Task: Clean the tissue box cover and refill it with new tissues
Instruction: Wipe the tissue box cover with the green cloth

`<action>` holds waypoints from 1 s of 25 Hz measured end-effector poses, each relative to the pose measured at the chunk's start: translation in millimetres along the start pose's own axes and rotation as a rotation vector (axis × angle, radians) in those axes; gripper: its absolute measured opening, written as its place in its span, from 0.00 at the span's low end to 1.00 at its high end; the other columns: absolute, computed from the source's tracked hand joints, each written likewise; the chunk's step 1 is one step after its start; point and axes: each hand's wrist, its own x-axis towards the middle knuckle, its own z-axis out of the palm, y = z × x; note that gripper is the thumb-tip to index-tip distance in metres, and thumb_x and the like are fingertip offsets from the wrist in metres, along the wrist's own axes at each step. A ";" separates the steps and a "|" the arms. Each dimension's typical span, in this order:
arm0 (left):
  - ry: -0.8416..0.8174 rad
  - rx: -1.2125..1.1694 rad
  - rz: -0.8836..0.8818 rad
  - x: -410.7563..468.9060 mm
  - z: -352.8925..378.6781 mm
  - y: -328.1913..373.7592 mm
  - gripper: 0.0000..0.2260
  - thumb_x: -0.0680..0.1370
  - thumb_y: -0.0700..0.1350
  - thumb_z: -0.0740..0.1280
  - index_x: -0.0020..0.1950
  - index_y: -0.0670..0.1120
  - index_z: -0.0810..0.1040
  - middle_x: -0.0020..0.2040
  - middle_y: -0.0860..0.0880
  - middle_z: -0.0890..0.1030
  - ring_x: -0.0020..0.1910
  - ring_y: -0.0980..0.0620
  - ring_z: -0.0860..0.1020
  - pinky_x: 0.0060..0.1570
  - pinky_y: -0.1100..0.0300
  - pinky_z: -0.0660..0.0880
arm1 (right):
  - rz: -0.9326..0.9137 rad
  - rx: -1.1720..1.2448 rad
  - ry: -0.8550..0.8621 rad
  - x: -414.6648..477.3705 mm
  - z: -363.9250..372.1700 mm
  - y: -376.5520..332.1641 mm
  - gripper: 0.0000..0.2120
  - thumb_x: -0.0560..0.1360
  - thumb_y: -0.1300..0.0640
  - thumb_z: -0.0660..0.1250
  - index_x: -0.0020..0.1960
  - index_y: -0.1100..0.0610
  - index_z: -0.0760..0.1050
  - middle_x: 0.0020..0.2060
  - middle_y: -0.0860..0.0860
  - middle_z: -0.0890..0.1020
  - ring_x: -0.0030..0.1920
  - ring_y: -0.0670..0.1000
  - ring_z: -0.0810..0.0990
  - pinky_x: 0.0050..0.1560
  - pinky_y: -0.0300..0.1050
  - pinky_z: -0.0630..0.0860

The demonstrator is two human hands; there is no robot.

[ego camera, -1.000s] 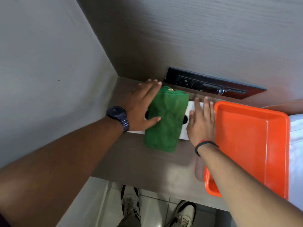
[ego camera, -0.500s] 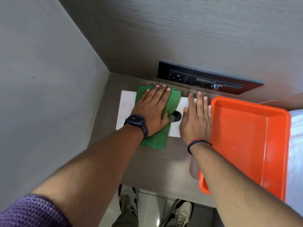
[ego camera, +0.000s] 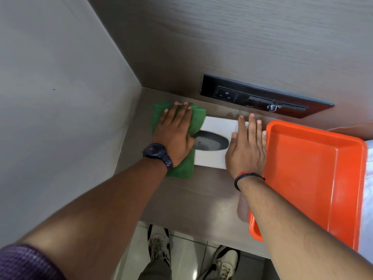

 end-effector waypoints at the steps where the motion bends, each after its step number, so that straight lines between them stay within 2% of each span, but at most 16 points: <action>1: -0.013 0.000 0.007 -0.7 0.8 5.4 0.32 0.69 0.50 0.52 0.72 0.39 0.62 0.72 0.40 0.65 0.72 0.40 0.59 0.70 0.45 0.52 | -0.002 0.001 -0.005 -0.2 0.0 0.1 0.24 0.81 0.54 0.48 0.76 0.54 0.58 0.77 0.55 0.58 0.77 0.56 0.55 0.77 0.51 0.48; 3: -0.044 0.000 0.041 -2.2 0.3 3.6 0.32 0.69 0.49 0.52 0.73 0.39 0.60 0.74 0.40 0.62 0.73 0.42 0.57 0.71 0.47 0.50 | -0.005 -0.004 -0.008 -0.4 -0.1 -0.2 0.23 0.81 0.54 0.49 0.76 0.54 0.58 0.77 0.55 0.58 0.77 0.56 0.54 0.77 0.51 0.48; 5: -0.037 -0.029 0.069 -4.3 -2.8 -11.9 0.31 0.70 0.44 0.58 0.73 0.39 0.59 0.74 0.40 0.62 0.73 0.42 0.57 0.70 0.49 0.49 | -0.002 -0.006 -0.006 -0.3 -0.9 0.0 0.23 0.82 0.55 0.50 0.76 0.54 0.58 0.77 0.55 0.58 0.77 0.56 0.54 0.77 0.51 0.48; 8: 0.021 -0.089 -0.009 -11.3 -7.5 -34.4 0.32 0.69 0.37 0.63 0.73 0.37 0.59 0.73 0.38 0.63 0.72 0.40 0.58 0.70 0.45 0.52 | -0.005 -0.004 -0.017 -0.6 -1.0 -0.4 0.23 0.82 0.55 0.50 0.76 0.54 0.58 0.78 0.55 0.58 0.77 0.56 0.54 0.77 0.50 0.47; 12: 0.034 -0.144 -0.084 -12.1 -9.7 -28.4 0.32 0.69 0.35 0.64 0.72 0.36 0.60 0.72 0.37 0.63 0.72 0.37 0.58 0.70 0.43 0.53 | -0.004 -0.006 -0.008 -0.7 -0.6 0.0 0.23 0.82 0.55 0.50 0.76 0.55 0.58 0.78 0.55 0.58 0.77 0.56 0.54 0.77 0.50 0.47; 16: -0.032 -0.056 0.020 -9.1 1.6 3.1 0.33 0.70 0.39 0.65 0.73 0.38 0.58 0.74 0.39 0.60 0.73 0.41 0.55 0.71 0.49 0.48 | -0.008 -0.003 -0.010 -1.1 -0.5 -0.8 0.23 0.82 0.55 0.50 0.76 0.55 0.58 0.78 0.55 0.57 0.77 0.56 0.54 0.77 0.51 0.48; 18: -0.026 -0.047 0.041 -9.3 2.2 -2.7 0.33 0.71 0.41 0.63 0.74 0.39 0.56 0.75 0.40 0.59 0.74 0.43 0.54 0.71 0.51 0.46 | -0.013 -0.006 -0.009 -0.4 -1.1 -0.9 0.23 0.82 0.55 0.50 0.76 0.55 0.58 0.78 0.55 0.58 0.77 0.56 0.54 0.77 0.51 0.48; 22: -0.030 -0.071 0.016 -9.0 -3.7 -20.7 0.32 0.72 0.40 0.61 0.74 0.38 0.54 0.75 0.39 0.59 0.73 0.43 0.55 0.71 0.53 0.47 | -0.019 -0.012 -0.040 -0.6 -2.7 0.5 0.23 0.82 0.55 0.50 0.77 0.54 0.58 0.78 0.55 0.57 0.78 0.55 0.53 0.77 0.51 0.47; 25: -0.057 -0.151 -0.018 -7.7 -8.0 -18.0 0.30 0.75 0.45 0.58 0.75 0.39 0.54 0.75 0.40 0.58 0.74 0.44 0.54 0.72 0.52 0.49 | 0.005 -0.018 -0.086 0.6 -10.2 -4.8 0.24 0.82 0.54 0.51 0.77 0.56 0.57 0.78 0.56 0.56 0.78 0.57 0.51 0.77 0.53 0.47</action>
